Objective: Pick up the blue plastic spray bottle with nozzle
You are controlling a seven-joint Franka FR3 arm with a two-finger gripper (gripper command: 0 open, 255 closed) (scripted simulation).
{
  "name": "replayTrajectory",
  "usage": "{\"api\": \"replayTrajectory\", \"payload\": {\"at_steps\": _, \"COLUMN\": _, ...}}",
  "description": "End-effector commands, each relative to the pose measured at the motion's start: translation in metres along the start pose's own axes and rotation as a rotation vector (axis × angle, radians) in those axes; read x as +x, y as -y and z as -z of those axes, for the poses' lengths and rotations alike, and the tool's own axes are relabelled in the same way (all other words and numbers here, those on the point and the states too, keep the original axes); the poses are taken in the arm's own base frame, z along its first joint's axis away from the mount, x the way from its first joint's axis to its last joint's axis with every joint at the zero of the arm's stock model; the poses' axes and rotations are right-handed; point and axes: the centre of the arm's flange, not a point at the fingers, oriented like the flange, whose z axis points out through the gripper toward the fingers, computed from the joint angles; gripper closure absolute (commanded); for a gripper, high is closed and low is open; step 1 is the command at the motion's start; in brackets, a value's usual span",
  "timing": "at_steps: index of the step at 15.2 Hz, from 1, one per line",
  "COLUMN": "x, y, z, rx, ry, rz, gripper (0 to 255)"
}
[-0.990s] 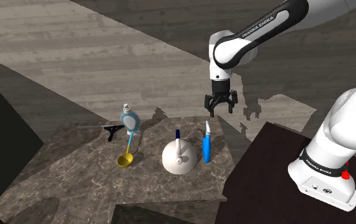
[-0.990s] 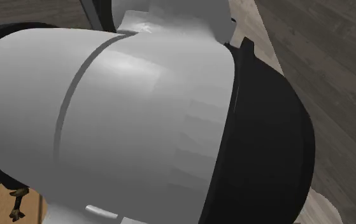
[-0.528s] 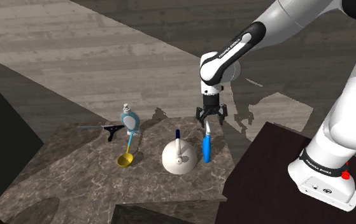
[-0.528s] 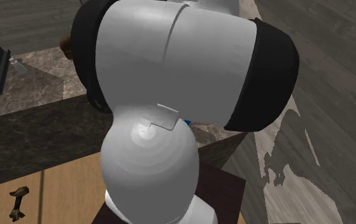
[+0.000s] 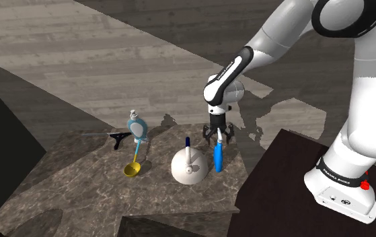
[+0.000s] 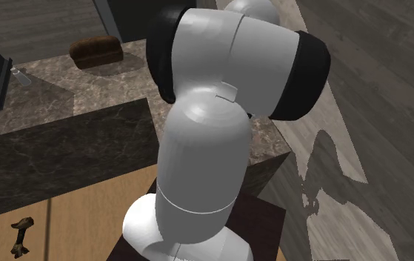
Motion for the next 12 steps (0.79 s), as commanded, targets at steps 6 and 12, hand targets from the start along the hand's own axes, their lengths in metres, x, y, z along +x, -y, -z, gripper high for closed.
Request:
{"api": "replayTrajectory", "payload": {"at_steps": 6, "x": 0.016, "y": 0.001, "z": -0.031, "rx": 0.001, "ry": 0.001, "rz": -0.003, "gripper": 0}}
{"api": "replayTrajectory", "payload": {"at_steps": 12, "x": 0.017, "y": 0.001, "z": -0.031, "rx": 0.001, "ry": 0.001, "rz": -0.003, "gripper": 255}}
